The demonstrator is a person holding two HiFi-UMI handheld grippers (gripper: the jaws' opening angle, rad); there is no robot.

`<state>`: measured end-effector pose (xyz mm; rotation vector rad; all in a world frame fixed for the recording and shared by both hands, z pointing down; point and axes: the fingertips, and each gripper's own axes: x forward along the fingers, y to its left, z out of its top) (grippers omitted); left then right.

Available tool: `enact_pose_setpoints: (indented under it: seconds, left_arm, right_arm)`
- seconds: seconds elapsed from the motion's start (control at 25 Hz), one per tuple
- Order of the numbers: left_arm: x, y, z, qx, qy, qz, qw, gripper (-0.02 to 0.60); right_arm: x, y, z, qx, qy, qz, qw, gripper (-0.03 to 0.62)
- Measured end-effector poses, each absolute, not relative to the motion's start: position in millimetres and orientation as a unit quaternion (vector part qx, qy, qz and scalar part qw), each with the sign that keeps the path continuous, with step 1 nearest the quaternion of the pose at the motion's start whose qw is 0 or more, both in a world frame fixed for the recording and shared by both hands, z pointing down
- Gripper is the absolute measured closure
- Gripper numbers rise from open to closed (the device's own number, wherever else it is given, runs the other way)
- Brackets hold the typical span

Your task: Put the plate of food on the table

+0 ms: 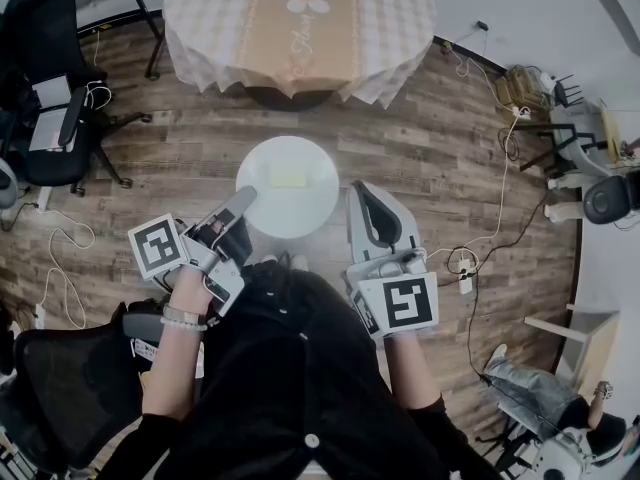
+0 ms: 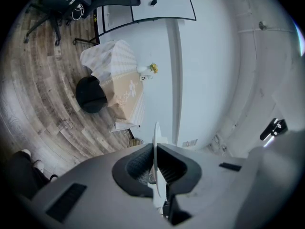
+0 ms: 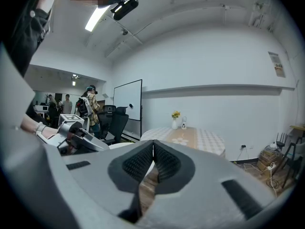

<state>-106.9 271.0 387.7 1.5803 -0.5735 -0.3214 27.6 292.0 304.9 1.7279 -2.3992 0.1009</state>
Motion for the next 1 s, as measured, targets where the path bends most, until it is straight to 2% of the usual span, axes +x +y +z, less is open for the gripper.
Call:
enact_pose_setpoints:
  seconds: [1.0]
  left_arm:
    - [-152.5,251.0,375.5,0.705,-0.234,-0.147,0.653,0.572]
  right_arm:
    - [-9.2,288.3,294.9,0.611,-0.787,0.019,0.084,0.594]
